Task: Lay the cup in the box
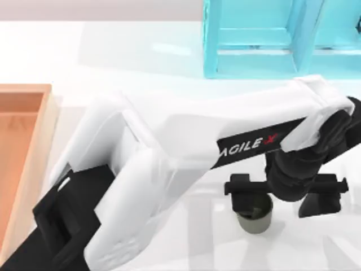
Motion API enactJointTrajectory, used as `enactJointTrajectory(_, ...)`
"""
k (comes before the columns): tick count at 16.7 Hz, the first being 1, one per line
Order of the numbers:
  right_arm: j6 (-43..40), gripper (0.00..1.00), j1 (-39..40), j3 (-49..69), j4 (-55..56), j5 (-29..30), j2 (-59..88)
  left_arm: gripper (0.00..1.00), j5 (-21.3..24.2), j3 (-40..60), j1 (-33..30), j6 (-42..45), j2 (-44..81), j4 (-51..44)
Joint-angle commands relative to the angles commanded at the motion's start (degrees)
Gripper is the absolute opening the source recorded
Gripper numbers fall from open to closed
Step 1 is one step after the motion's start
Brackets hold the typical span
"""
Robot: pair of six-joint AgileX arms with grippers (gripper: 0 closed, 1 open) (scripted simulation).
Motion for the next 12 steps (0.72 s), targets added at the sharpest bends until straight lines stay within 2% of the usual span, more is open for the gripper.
enactJointTrajectory(9,0.0,1.0,0.0,0.0,0.0,0.0,0.0,0.02,0.0,0.0,0.0,0.0,0.0,0.0)
enactJointTrajectory(12,0.0,1.0,0.0,0.0,0.0,0.0,0.0,0.0,0.0,0.0,0.0,0.0,0.0,0.0)
